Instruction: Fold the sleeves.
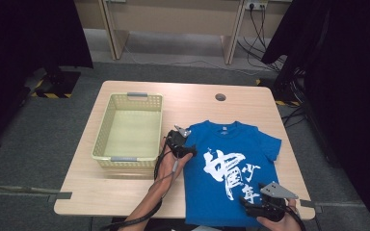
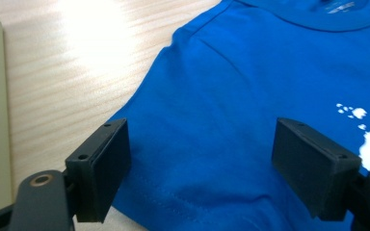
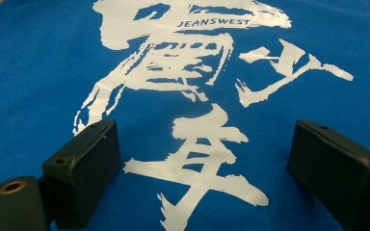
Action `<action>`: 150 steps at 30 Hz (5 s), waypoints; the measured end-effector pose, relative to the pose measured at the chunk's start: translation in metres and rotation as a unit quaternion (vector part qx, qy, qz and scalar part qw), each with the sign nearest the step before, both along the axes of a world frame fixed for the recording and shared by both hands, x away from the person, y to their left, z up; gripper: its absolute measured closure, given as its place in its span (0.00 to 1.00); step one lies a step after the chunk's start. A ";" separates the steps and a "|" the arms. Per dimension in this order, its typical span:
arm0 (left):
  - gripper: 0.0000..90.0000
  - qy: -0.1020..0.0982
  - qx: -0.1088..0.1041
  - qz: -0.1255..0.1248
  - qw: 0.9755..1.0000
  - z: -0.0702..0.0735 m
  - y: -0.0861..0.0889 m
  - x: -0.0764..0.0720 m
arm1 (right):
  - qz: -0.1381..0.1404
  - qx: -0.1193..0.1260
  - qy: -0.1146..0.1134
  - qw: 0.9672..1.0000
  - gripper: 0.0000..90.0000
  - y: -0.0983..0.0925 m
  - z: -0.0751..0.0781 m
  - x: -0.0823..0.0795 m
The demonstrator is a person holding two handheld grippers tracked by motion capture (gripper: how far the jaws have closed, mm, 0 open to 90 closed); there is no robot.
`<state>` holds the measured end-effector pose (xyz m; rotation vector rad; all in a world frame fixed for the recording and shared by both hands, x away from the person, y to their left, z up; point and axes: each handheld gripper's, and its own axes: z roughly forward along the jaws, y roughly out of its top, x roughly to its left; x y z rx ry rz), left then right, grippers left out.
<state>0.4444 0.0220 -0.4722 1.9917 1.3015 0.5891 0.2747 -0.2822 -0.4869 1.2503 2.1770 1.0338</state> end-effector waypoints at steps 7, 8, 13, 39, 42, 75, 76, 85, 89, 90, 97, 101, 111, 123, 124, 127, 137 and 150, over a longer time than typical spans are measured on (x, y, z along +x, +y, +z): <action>0.21 0.012 -0.002 0.026 1.000 -0.004 0.004 0.006 | 0.001 0.000 0.000 1.000 0.12 0.000 0.000 0.000; 0.21 0.012 -0.003 0.029 0.999 -0.005 0.003 0.007 | 0.001 0.000 0.000 1.000 0.12 0.000 0.000 0.000; 0.24 0.016 -0.010 0.025 1.000 -0.005 0.003 0.008 | -0.001 -0.002 0.001 1.000 0.12 0.000 0.000 0.000; 0.90 0.002 -0.040 -0.039 0.998 0.013 -0.016 0.007 | -0.004 0.000 0.000 1.000 0.12 -0.001 0.000 0.000; 0.89 -0.002 -0.036 -0.054 0.998 0.019 -0.026 0.004 | -0.004 0.000 0.000 1.000 0.12 -0.001 0.000 0.000; 0.34 0.004 -0.047 -0.013 0.999 0.021 -0.003 -0.012 | -0.004 0.000 0.000 1.000 0.12 -0.001 0.000 0.000; 0.37 0.010 -0.046 -0.017 0.999 0.019 -0.003 -0.012 | -0.004 0.000 0.000 1.000 0.12 0.000 0.000 0.000; 0.85 0.017 -0.061 -0.052 0.997 0.018 -0.014 -0.015 | -0.003 0.000 -0.001 1.000 0.12 -0.001 0.000 0.000; 0.87 -0.001 -0.053 -0.073 0.996 0.026 -0.028 -0.018 | -0.003 0.000 -0.001 1.000 0.12 -0.001 0.000 0.000; 0.87 -0.002 -0.048 -0.080 0.996 0.026 -0.032 -0.020 | -0.003 0.001 -0.001 1.000 0.12 -0.001 0.000 0.000; 0.70 -0.018 -0.024 -0.099 0.995 0.021 -0.050 -0.024 | -0.003 0.001 -0.001 1.000 0.12 -0.001 0.000 0.000; 0.60 -0.028 -0.034 -0.095 0.994 0.025 -0.047 -0.023 | -0.003 0.001 -0.001 1.000 0.12 -0.001 0.000 0.000; 0.53 -0.031 -0.050 -0.067 0.996 0.035 -0.026 -0.016 | -0.003 0.001 -0.001 1.000 0.12 -0.001 0.000 0.000; 0.52 -0.022 -0.039 -0.031 0.999 0.023 -0.005 -0.005 | -0.002 0.000 -0.001 1.000 0.12 -0.001 0.000 0.000; 0.52 -0.024 -0.036 -0.027 0.999 0.023 -0.004 -0.004 | -0.002 0.001 0.000 1.000 0.12 -0.001 0.000 0.000; 0.52 -0.026 -0.023 -0.018 0.999 0.021 -0.004 -0.001 | -0.002 0.000 -0.001 1.000 0.12 -0.001 0.000 0.000; 0.46 -0.025 -0.017 -0.023 0.999 0.010 -0.026 0.011 | -0.003 0.002 -0.002 1.000 0.12 -0.001 0.000 0.000; 0.39 -0.014 -0.008 -0.024 1.000 -0.005 -0.040 0.021 | -0.001 0.001 -0.002 1.000 0.12 -0.001 -0.001 0.000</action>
